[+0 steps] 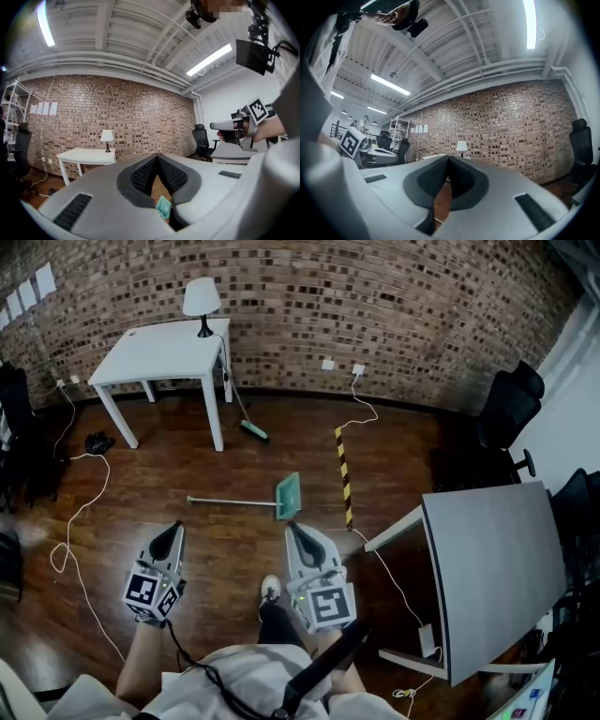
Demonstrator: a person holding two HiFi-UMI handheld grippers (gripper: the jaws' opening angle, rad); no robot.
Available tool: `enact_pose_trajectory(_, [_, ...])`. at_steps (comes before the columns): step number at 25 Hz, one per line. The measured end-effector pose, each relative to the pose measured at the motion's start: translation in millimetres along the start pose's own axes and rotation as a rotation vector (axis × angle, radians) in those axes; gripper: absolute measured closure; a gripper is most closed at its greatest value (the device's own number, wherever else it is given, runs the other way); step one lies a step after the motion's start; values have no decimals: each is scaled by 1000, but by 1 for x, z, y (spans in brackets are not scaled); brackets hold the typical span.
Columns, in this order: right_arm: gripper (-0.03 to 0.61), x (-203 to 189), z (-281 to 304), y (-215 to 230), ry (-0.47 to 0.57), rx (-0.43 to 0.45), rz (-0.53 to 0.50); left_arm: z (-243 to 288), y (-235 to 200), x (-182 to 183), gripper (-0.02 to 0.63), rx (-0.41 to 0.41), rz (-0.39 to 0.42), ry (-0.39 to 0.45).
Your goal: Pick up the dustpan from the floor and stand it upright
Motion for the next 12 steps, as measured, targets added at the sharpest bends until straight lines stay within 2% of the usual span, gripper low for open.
enact_pose_trajectory(6, [581, 14, 83, 98, 44, 10, -23, 102, -37, 39, 624, 94, 67, 23])
enact_pose_trajectory(9, [581, 18, 112, 122, 42, -2, -30, 123, -52, 48, 624, 131, 80, 10])
enact_pose_trajectory(12, [581, 22, 134, 134, 55, -5, -39, 141, -60, 51, 624, 132, 91, 4])
Point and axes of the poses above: the fingertips, and each gripper's own axes: z forward along the fingers, y to its right, x out of its top, the point moved 1 cm from there along -z, backward along the fingers, and after that the axes turned 2 degrees about -x, right-handed, at the moved point
